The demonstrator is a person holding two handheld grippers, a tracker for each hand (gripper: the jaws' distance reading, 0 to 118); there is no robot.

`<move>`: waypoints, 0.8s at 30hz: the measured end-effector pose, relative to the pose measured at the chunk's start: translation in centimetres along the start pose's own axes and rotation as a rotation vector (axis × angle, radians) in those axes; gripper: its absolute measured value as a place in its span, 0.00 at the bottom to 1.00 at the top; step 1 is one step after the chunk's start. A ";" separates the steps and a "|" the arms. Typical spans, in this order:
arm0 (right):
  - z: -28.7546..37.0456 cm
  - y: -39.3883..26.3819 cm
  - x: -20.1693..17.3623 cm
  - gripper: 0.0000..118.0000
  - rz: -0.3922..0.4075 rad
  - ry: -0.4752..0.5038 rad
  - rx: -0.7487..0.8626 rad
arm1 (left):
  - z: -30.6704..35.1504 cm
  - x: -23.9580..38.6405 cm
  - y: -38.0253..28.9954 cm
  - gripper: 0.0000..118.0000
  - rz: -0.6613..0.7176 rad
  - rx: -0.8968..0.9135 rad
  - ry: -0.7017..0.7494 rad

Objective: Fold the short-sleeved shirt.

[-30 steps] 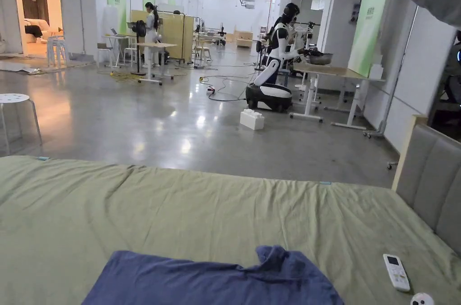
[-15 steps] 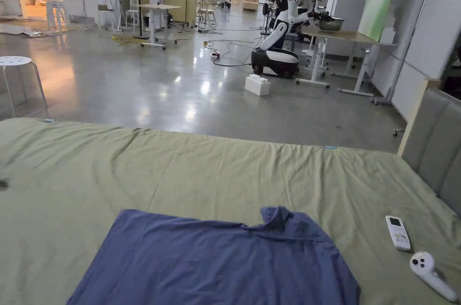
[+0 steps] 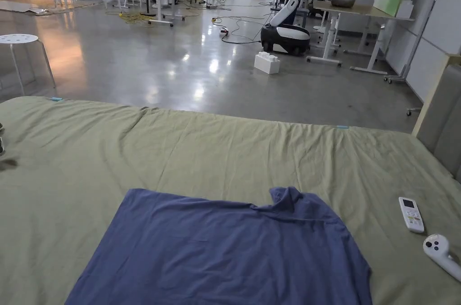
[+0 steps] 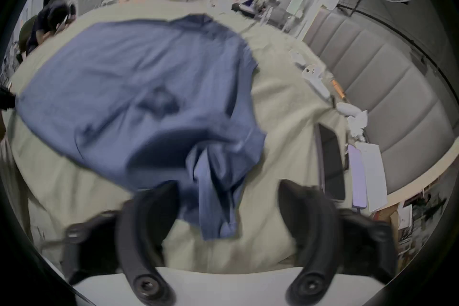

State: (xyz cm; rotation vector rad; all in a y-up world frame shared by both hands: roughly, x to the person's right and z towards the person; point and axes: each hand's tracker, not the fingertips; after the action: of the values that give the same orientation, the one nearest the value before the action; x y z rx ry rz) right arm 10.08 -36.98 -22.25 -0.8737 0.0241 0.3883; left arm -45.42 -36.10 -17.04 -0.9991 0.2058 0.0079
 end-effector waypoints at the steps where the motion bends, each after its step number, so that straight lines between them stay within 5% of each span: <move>1: 0.9 0.7 0.3 0.81 -0.036 0.004 0.057 | 1.2 0.1 0.5 0.58 0.024 0.059 -0.029; 10: 8.2 10.5 -0.4 0.87 -0.233 0.032 0.600 | 8.2 4.6 7.6 0.58 0.089 0.555 -0.051; 13: 9.2 12.9 -1.7 0.84 -0.263 0.041 0.720 | 10.1 6.7 9.5 0.49 0.085 0.683 -0.034; 15: 9.5 13.9 -2.6 0.72 -0.258 0.007 0.779 | 11.1 7.9 10.4 0.32 0.081 0.738 -0.026; 16: 9.7 14.2 -3.0 0.57 -0.259 -0.022 0.806 | 11.5 8.5 10.8 0.17 0.073 0.765 -0.010; 19: 9.7 14.8 -3.6 0.13 -0.245 -0.045 0.845 | 12.1 9.7 11.5 0.06 0.051 0.800 0.009; 24: 9.4 14.8 -3.6 0.01 -0.305 -0.016 0.837 | 12.4 10.4 11.9 0.00 0.048 0.805 -0.010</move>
State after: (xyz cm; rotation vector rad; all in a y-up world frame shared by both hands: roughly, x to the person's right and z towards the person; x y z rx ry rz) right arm 0.40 -22.49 -26.50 -0.0405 0.0343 0.0723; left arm -34.40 -20.22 -22.33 -0.1922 0.1982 -0.0249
